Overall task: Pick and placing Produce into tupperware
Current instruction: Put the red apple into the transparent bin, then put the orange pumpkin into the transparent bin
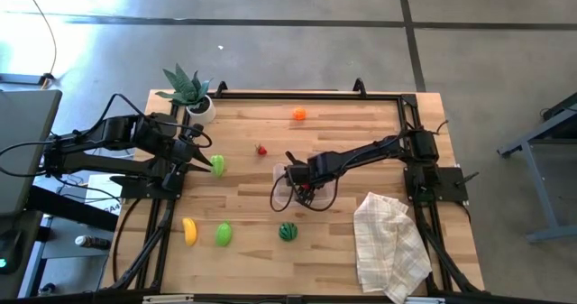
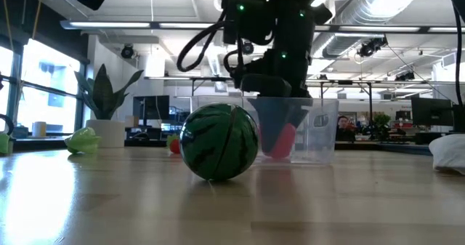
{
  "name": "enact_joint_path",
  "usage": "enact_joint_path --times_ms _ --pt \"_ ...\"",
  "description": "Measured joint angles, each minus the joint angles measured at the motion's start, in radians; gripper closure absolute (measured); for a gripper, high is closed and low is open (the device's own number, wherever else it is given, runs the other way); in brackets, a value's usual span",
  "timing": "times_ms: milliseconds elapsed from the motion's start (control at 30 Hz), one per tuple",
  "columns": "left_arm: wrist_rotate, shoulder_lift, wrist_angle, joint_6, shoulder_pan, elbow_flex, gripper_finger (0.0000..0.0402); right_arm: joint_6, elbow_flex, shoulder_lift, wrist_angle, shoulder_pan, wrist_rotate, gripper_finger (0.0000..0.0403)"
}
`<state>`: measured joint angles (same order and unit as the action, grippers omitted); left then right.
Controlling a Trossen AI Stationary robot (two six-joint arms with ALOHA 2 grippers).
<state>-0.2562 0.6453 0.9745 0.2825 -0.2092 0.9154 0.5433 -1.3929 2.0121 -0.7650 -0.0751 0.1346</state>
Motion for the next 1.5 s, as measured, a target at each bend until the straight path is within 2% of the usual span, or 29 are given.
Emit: enact_joint_path --times_ms 267,633,833,1167,1500 --pt "0.000 0.000 0.000 0.000 0.000 0.000 0.0334 -0.027 0.002 0.002 0.044 0.009 -0.031 0.0113" --pt "0.000 0.000 0.000 0.000 0.000 0.000 0.0334 -0.027 0.003 0.003 0.058 0.016 -0.048 0.0060" --pt "0.000 0.000 0.000 0.000 0.000 0.000 0.0334 0.001 -0.022 0.004 0.013 0.015 -0.059 0.0054" --pt "0.000 0.000 0.000 0.000 0.000 0.000 0.0334 0.028 -0.148 0.004 -0.148 0.015 -0.065 0.0054" --pt "0.000 0.000 0.000 0.000 0.000 0.000 0.0334 0.063 -0.362 0.004 -0.365 0.015 -0.038 0.0054"
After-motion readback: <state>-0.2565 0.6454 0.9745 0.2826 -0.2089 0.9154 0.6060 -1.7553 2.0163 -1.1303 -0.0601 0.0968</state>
